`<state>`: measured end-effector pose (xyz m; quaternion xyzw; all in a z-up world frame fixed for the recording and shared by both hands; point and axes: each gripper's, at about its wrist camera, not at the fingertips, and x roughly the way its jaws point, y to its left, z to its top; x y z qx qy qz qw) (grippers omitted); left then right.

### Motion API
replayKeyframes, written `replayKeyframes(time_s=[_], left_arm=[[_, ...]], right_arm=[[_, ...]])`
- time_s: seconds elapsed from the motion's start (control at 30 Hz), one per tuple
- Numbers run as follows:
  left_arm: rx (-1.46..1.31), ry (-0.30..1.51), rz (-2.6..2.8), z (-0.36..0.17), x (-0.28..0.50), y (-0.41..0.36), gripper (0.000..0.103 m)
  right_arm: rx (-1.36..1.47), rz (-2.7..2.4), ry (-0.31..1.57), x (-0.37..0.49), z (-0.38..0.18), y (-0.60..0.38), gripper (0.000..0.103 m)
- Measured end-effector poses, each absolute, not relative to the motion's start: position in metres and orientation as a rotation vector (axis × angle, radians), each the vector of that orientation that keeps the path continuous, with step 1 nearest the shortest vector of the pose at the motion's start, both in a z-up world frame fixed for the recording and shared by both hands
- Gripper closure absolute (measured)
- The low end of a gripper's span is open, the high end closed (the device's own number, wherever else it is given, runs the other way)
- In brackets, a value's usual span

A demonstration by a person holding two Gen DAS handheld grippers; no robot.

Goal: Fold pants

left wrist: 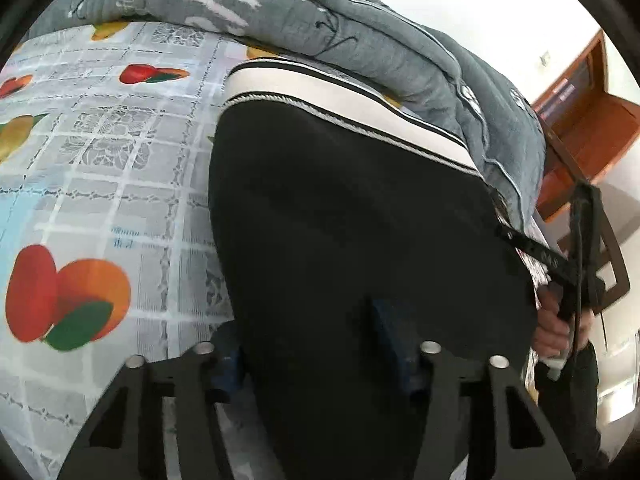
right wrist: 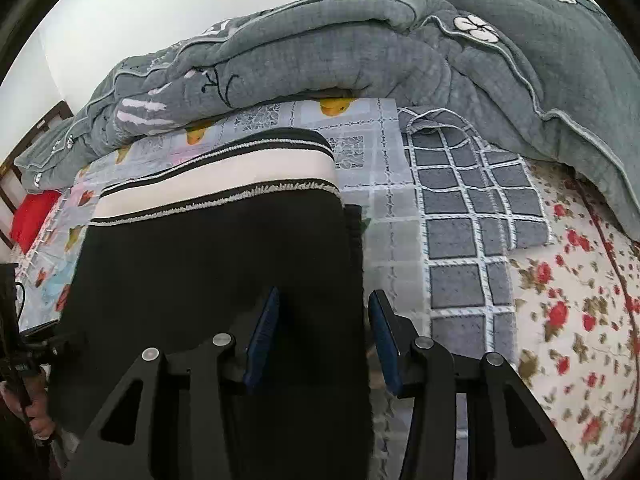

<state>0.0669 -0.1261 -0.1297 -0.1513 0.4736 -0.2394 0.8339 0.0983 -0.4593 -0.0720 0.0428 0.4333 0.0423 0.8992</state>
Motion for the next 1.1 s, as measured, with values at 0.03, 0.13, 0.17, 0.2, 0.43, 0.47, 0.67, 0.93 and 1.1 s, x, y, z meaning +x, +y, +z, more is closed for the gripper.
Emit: replayKeyframes(time_s=[0.03,0.13,0.17,0.2,0.43,0.47,0.67,0.93,1.1], left_arm=[[-0.317,1.002,-0.502,-0.130,0.069,-0.127,0.062],[-0.355,1.005,-0.510,-0.128,0.073,-0.119,0.077],[-0.378,1.005,-0.523,-0.127,0.075,-0.113,0.080],[-0.407,0.998,-0.539,-0.124,0.076,-0.107,0.083],[-0.436,0.941,-0.506,-0.106,0.079,-0.030,0.087],[-0.435,0.937,-0.492,-0.103,0.079,-0.014,0.087],[-0.278,0.932,-0.331,-0.083,0.078,0.068,0.087],[-0.122,0.990,-0.228,-0.111,0.059,0.072,0.049],[-0.018,0.918,-0.184,-0.084,0.035,0.072,0.049]], right_arm=[[0.073,0.086,0.903,0.099,-0.072,-0.458,0.060],[0.116,0.101,0.908,0.098,-0.073,-0.459,0.072],[0.102,0.101,0.899,0.094,-0.072,-0.455,0.076],[0.088,0.096,0.893,0.091,-0.071,-0.453,0.082],[0.135,0.171,0.871,0.074,-0.060,-0.395,0.092],[0.157,0.198,0.870,0.074,-0.061,-0.384,0.092],[0.214,0.343,0.827,0.070,-0.064,-0.299,0.092],[0.125,0.220,0.804,0.061,-0.084,-0.258,0.083],[0.061,0.179,0.823,0.053,-0.059,-0.276,0.064]])
